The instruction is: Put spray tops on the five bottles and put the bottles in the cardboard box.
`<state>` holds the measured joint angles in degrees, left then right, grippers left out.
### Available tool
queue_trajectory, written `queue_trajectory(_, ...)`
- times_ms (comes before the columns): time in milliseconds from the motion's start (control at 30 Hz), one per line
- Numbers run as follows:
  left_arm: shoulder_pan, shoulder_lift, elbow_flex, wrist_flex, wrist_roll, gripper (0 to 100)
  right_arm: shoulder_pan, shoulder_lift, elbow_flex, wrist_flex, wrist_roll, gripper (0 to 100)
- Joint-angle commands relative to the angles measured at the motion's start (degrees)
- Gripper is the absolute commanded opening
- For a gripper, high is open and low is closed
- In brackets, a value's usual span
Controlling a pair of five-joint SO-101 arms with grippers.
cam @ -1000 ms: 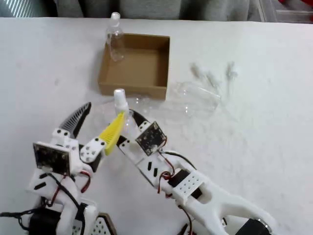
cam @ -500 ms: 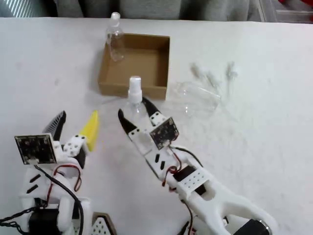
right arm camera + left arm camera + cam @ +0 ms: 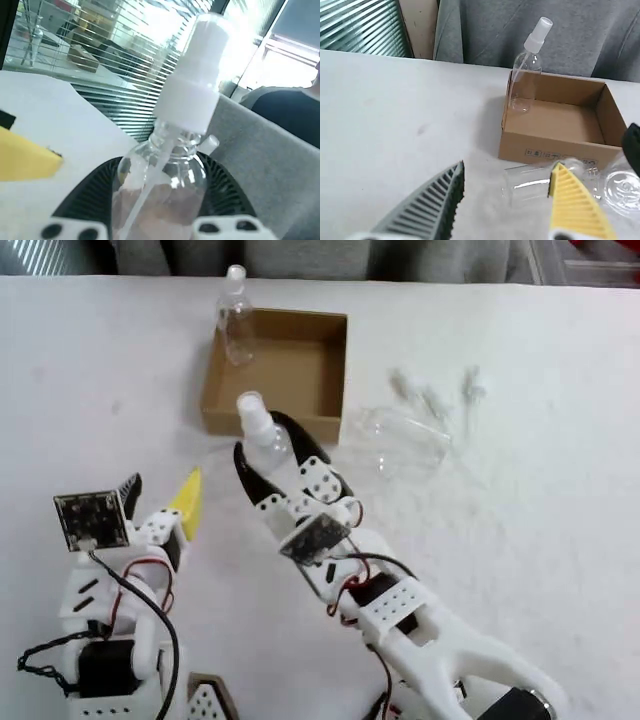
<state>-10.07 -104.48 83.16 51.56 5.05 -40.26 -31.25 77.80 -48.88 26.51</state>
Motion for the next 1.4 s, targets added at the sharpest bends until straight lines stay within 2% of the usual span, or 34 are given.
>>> queue_trajectory(0, -0.48, -0.48, 0.09, -2.2, 0.53, 28, -0.48, -1.71, -0.53, -4.18, 2.64, 1.6)
queue_trajectory(100, -0.48, -0.48, 0.18, -2.2, 0.53, 28, -0.4, -2.15, 2.02, -11.21, 3.43, 1.6)
queue_trajectory(200, -0.48, -0.48, 1.32, -3.25, 0.53, 28, 0.31, 0.13, -0.26, -6.64, 1.49, 1.6)
queue_trajectory(400, -0.48, -0.48, 4.22, -4.92, 0.18, 28, 3.82, 6.29, -7.21, -2.15, -9.05, 1.6)
queue_trajectory(700, -0.48, -0.48, 6.59, -5.27, 0.09, 28, 5.14, 16.4, -18.11, -1.01, -9.23, 1.6)
queue_trajectory(900, -0.48, -0.48, 13.8, -14.86, 0.0, 28, 6.29, 25.54, -26.29, -1.01, -9.23, 1.6)
queue_trajectory(1367, -0.48, -0.4, 13.89, -15.03, 0.0, 28, 7.52, 46.02, -49.41, -1.01, -9.23, 1.6)
